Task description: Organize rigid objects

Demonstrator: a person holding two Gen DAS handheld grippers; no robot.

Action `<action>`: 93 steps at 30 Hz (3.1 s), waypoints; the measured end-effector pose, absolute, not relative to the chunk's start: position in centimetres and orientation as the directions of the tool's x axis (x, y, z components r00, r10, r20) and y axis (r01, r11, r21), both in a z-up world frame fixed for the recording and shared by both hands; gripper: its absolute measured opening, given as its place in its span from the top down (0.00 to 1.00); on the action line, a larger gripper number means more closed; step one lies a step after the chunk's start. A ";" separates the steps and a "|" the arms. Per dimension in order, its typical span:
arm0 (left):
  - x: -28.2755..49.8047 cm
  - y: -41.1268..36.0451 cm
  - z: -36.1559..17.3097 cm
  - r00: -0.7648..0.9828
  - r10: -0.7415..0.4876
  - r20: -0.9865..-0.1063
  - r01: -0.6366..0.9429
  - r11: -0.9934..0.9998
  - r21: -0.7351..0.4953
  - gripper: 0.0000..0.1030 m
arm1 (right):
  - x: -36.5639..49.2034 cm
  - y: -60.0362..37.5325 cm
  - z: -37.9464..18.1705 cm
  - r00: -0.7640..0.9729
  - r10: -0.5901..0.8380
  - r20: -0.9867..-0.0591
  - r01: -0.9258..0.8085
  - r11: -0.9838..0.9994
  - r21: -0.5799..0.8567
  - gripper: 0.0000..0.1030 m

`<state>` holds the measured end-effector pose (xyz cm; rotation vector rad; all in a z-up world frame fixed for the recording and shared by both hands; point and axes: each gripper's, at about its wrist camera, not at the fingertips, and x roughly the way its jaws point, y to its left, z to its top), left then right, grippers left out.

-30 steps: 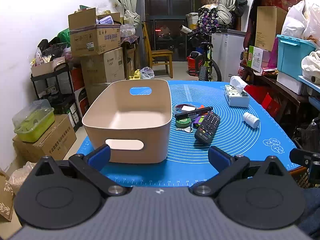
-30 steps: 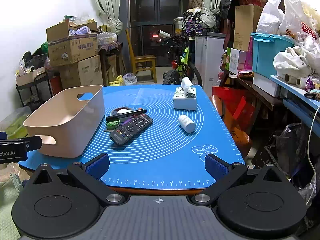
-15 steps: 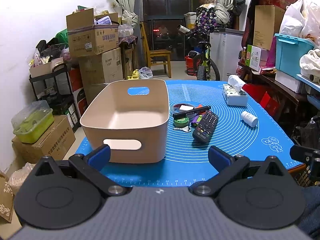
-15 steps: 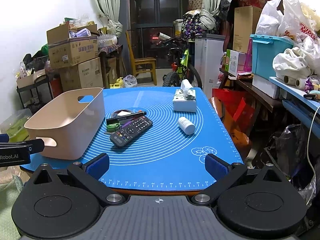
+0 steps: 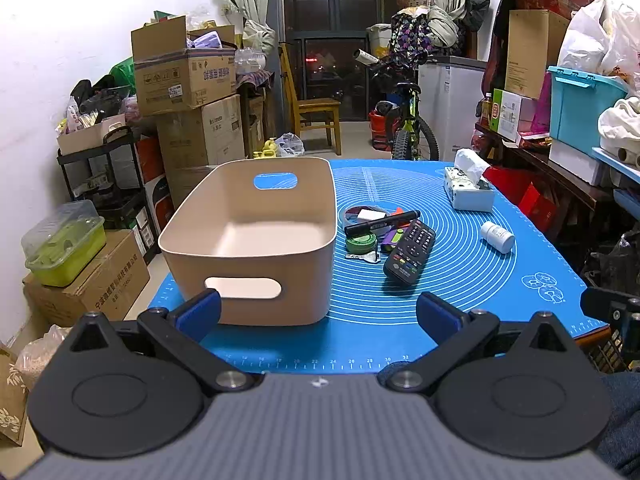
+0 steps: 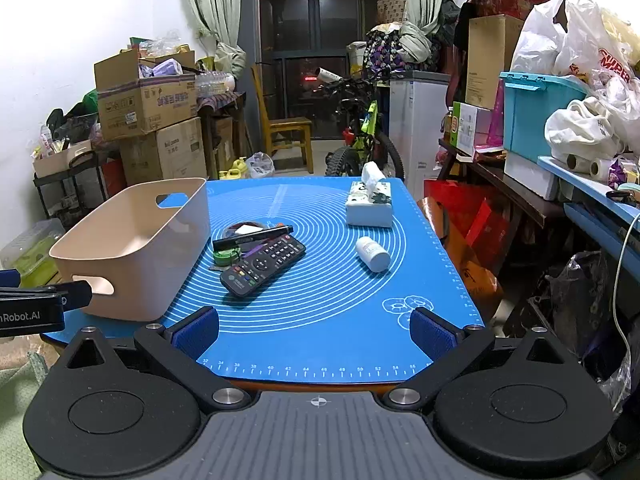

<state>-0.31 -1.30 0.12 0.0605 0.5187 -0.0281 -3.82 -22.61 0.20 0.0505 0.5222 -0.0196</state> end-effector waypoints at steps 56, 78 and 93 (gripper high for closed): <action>0.2 -2.2 0.3 0.861 -0.017 -0.508 0.046 0.998 0.045 0.01 | -3.5 -23.3 0.7 0.866 0.005 -0.500 0.042 0.996 0.083 0.02; 14.3 9.9 2.4 0.772 0.080 -0.630 -0.070 0.997 0.041 0.01 | 11.5 -20.8 0.9 0.819 0.089 -0.566 -0.015 0.991 0.134 0.02; 21.6 14.0 -2.1 0.603 0.058 -0.796 -0.054 0.998 0.032 0.27 | 23.2 -18.1 -6.3 0.703 0.106 -0.703 -0.017 0.991 0.133 0.02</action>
